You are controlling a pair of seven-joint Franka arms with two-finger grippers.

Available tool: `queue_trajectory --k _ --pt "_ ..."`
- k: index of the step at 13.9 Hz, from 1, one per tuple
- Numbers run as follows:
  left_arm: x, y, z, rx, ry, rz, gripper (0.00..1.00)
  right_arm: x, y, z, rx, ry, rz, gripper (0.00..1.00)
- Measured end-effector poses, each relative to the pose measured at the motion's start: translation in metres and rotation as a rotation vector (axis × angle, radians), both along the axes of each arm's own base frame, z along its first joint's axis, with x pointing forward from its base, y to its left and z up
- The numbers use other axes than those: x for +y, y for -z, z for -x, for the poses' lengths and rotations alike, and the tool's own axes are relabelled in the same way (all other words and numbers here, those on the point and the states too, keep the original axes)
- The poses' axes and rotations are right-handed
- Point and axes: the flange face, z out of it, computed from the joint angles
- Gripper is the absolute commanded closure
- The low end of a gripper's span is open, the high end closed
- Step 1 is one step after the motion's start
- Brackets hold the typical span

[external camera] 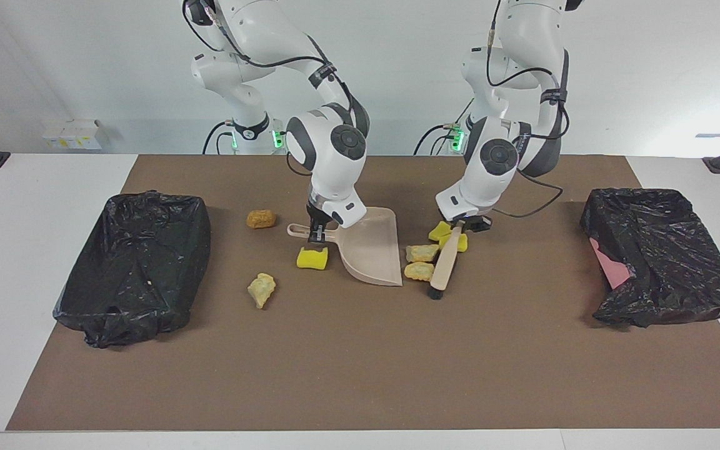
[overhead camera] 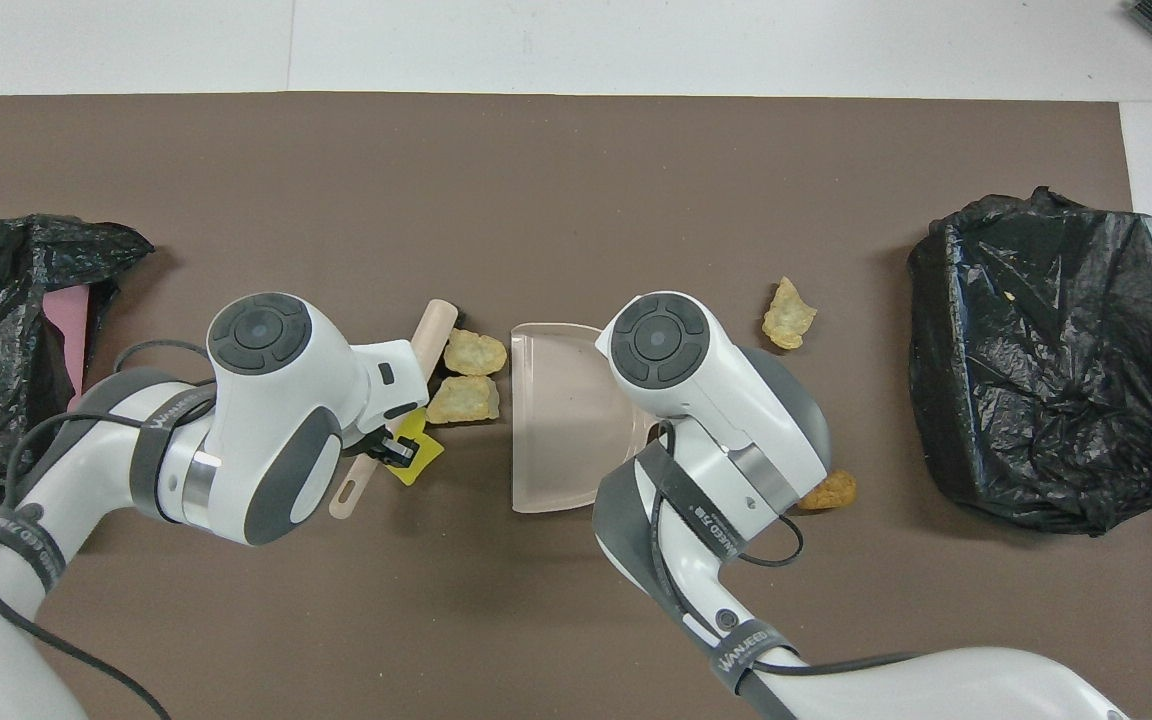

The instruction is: Sweep and dump trash in bin

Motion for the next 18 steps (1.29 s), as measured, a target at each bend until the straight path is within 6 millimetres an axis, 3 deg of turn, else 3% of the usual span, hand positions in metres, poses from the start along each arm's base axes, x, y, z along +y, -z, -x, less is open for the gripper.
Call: queue_trajectory --k 4,6,8,11,14,16,18 --pt "-0.085 -0.008 0.049 0.093 -0.172 0.129 1.0 0.0 0.0 0.0 0.001 0.0 0.0 1.0" --pt "-0.103 -0.015 0.06 0.109 -0.238 0.156 1.0 0.0 0.0 0.0 0.001 0.001 0.0 1.0" --pt "-0.095 -0.028 0.055 0.103 -0.294 0.164 1.0 0.0 0.0 0.0 0.001 0.001 0.0 1.0" --pt "-0.059 -0.056 0.045 0.128 -0.41 0.145 1.0 0.0 0.0 0.0 0.0 0.001 0.0 1.0" --pt "-0.031 -0.085 0.055 0.152 -0.535 0.108 1.0 0.0 0.0 0.0 0.0 0.001 0.0 1.0" --pt "-0.007 -0.083 0.07 0.14 -0.578 0.054 1.0 0.0 0.0 0.0 0.0 0.0 0.0 1.0" --pt "0.018 -0.068 0.09 0.119 -0.591 -0.025 1.0 0.0 0.0 0.0 0.0 0.0 0.0 1.0"
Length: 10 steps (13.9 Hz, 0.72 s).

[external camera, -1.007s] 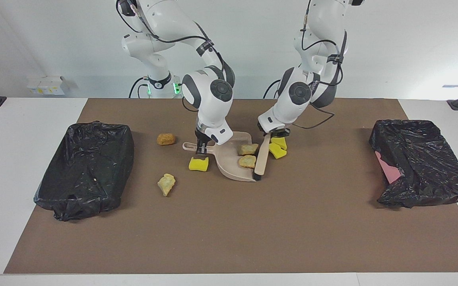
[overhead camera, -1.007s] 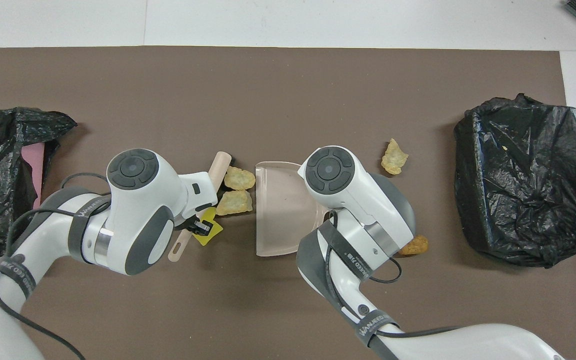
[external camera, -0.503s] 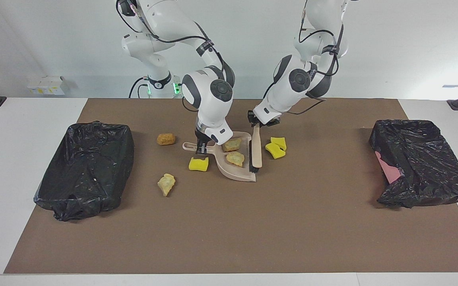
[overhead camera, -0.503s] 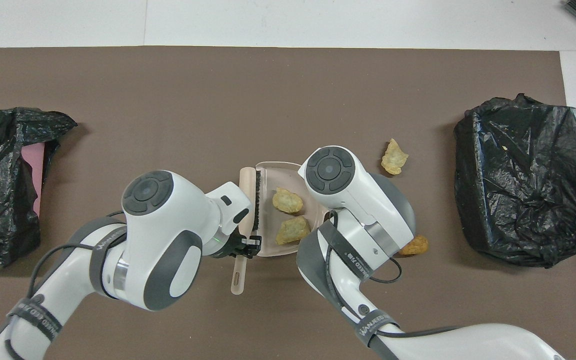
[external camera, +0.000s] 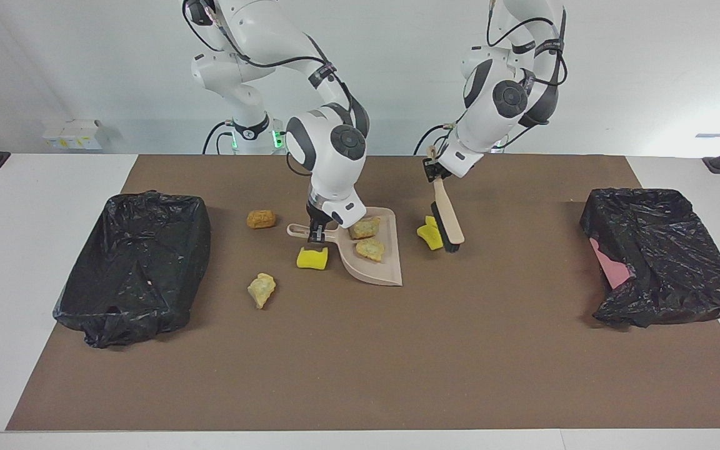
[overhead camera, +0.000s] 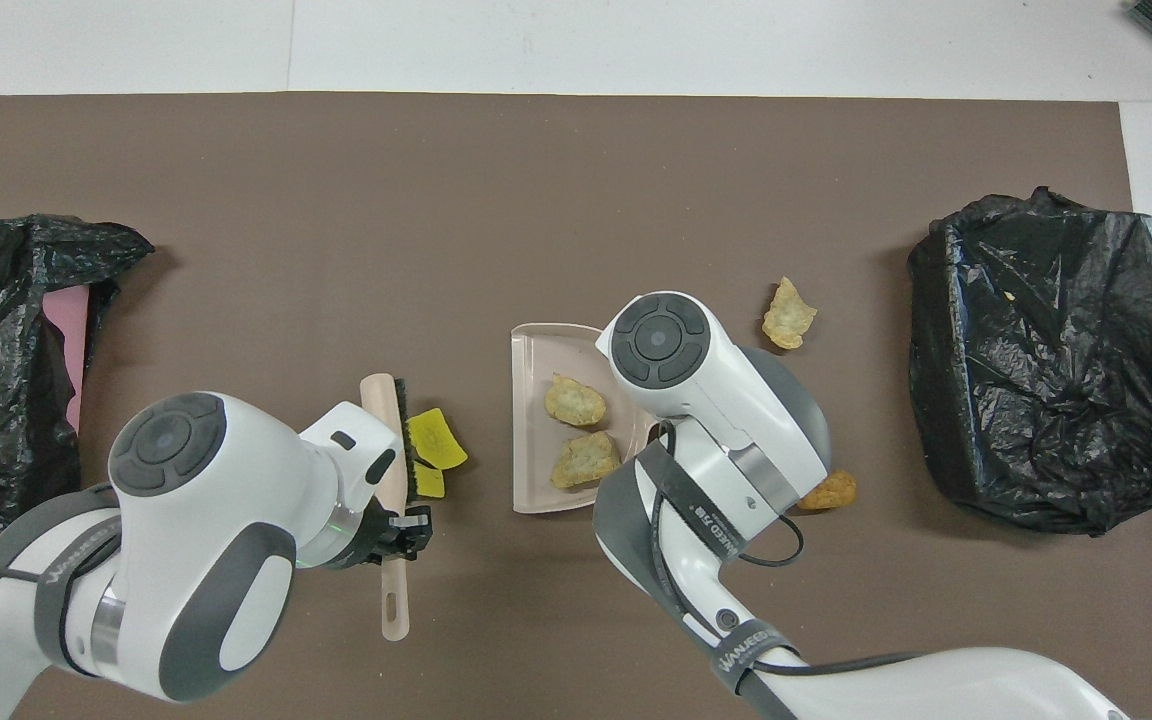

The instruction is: Sweep and dump trash in bin

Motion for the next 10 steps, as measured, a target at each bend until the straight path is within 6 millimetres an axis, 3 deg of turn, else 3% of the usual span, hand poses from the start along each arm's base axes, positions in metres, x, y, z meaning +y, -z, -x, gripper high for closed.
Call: queue_trajectory --k 3,5,10 --pt "0.018 0.019 0.021 0.0 -0.048 -0.071 1.0 0.0 0.001 0.001 -0.001 -0.001 -0.001 1.0" --pt "0.013 0.034 0.028 -0.02 -0.084 -0.088 1.0 -0.001 0.005 0.003 -0.007 -0.005 -0.008 1.0" --pt "-0.046 0.068 0.043 -0.096 -0.094 -0.081 1.0 -0.002 0.008 0.006 -0.013 -0.014 -0.015 1.0"
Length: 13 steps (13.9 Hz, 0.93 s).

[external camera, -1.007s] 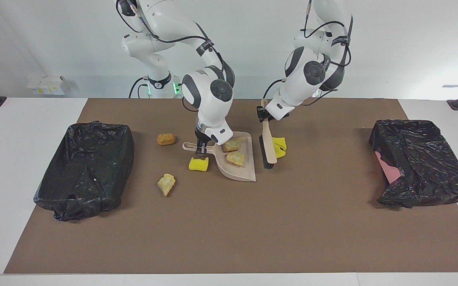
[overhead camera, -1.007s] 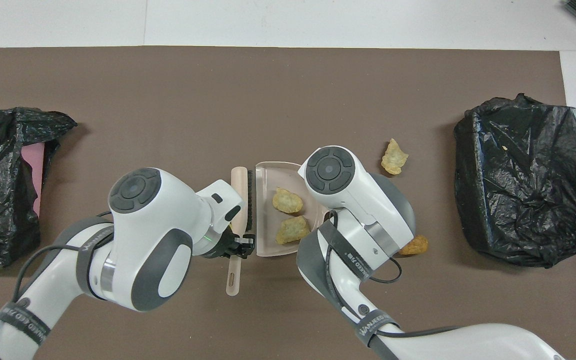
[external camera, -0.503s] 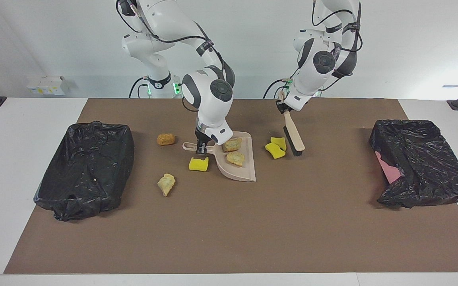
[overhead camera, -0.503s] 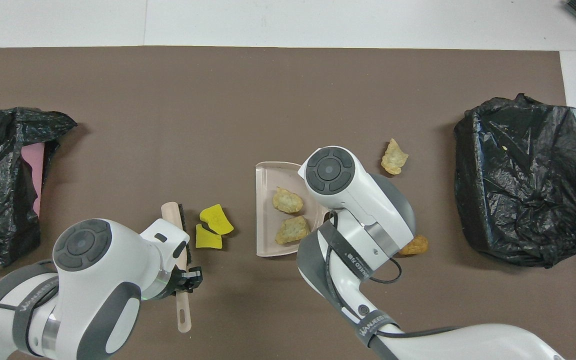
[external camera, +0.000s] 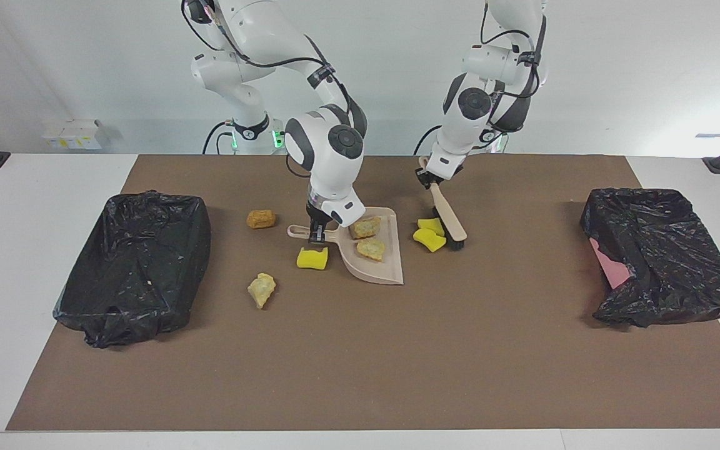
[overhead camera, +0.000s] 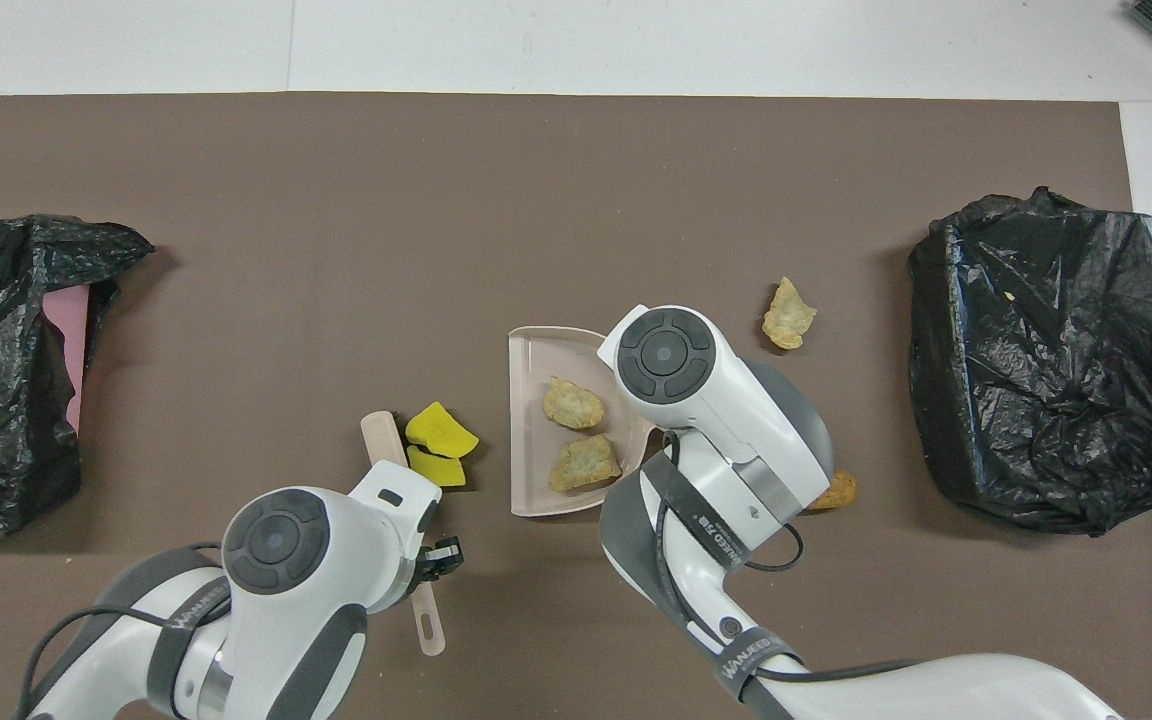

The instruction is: Sweep and dump trash in bin

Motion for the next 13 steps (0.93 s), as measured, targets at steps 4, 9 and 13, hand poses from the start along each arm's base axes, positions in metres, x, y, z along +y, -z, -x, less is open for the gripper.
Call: queue_trajectory --k 4,9,13 --pt "-0.054 0.0 0.0 -0.022 0.098 0.068 1.0 0.0 0.0 0.0 0.001 -0.001 0.0 1.0" --pt "-0.094 -0.001 0.005 -0.009 0.198 0.19 1.0 -0.001 0.0 0.0 0.001 -0.001 0.001 1.0" --pt "-0.089 -0.004 0.002 0.012 0.141 0.183 1.0 -0.001 0.0 -0.002 -0.014 -0.011 -0.011 1.0"
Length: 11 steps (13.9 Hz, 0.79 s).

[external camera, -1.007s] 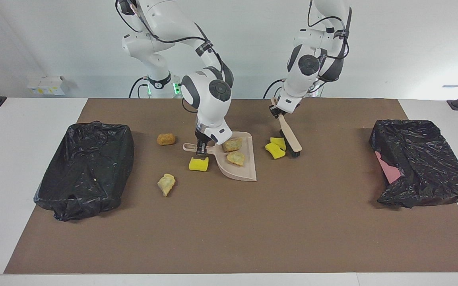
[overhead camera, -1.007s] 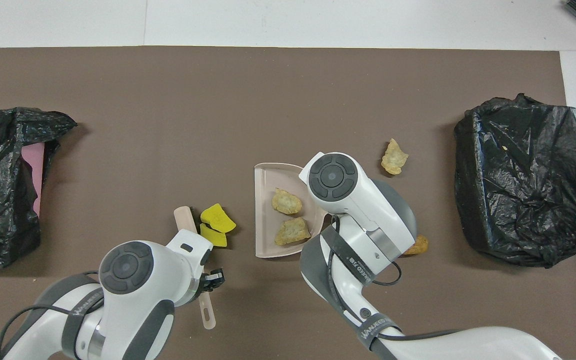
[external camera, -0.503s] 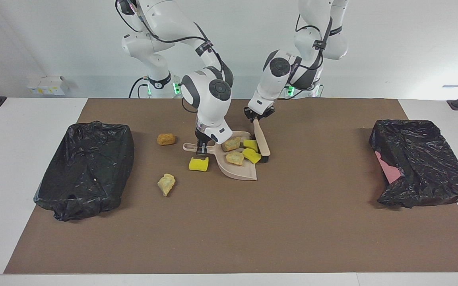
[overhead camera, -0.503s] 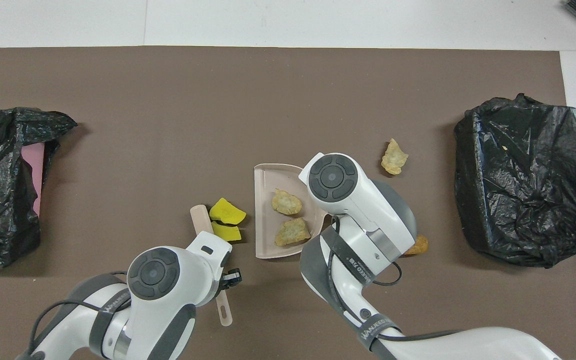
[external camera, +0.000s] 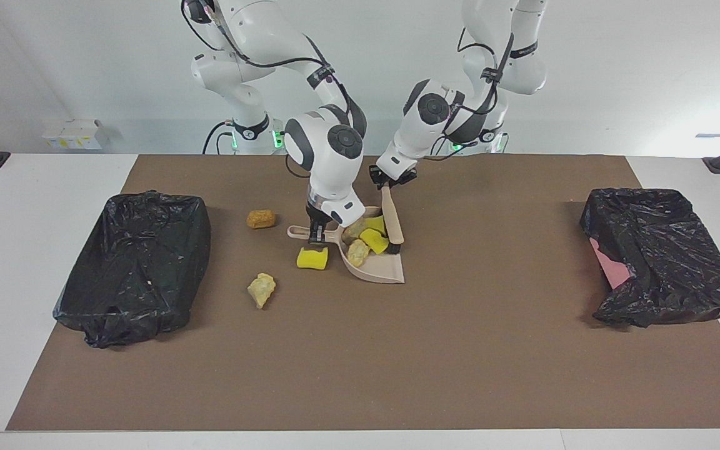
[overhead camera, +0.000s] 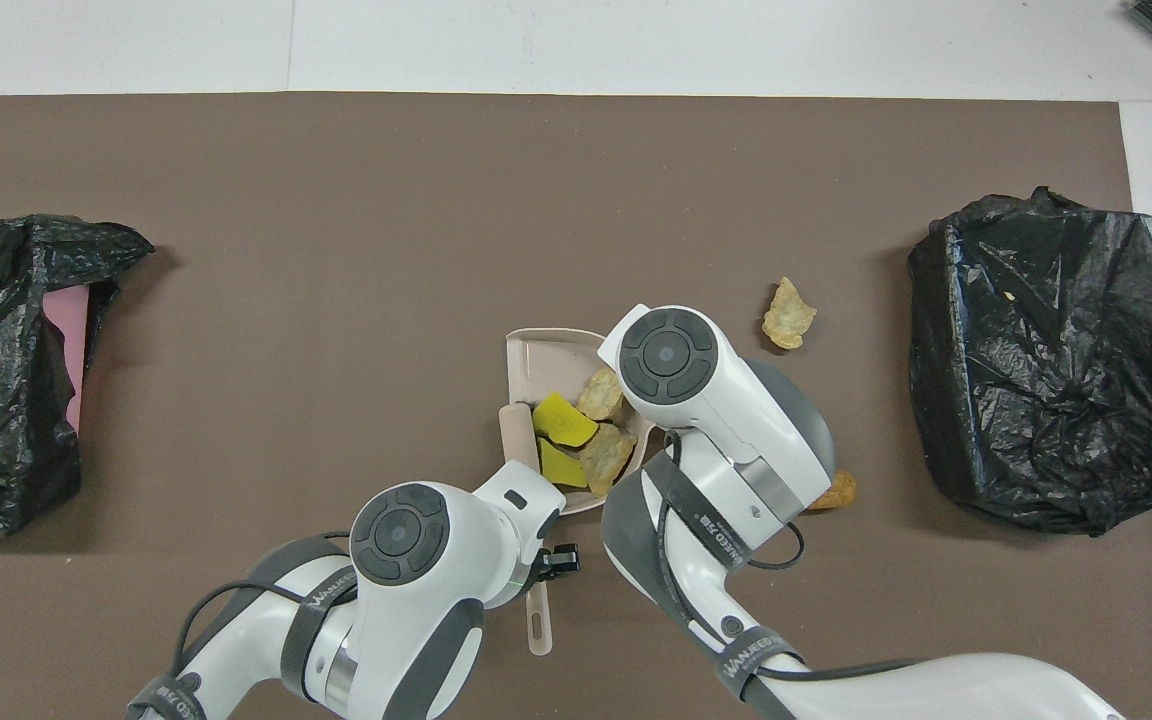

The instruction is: Sweep and dump trash in bin

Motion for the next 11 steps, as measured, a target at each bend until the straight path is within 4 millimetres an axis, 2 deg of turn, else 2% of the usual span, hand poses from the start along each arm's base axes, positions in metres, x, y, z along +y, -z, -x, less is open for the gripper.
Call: queue_trajectory --k 4,8,11 --pt "0.01 -0.008 0.006 0.008 -0.047 -0.073 1.0 0.003 0.001 -0.001 -0.023 -0.01 -0.02 1.0" --pt "0.002 -0.013 0.041 -0.011 -0.083 -0.193 1.0 0.003 0.001 -0.001 -0.025 -0.01 -0.022 1.0" --pt "-0.005 -0.018 0.06 -0.004 -0.086 -0.225 1.0 0.002 0.001 -0.003 -0.029 -0.009 -0.025 1.0"
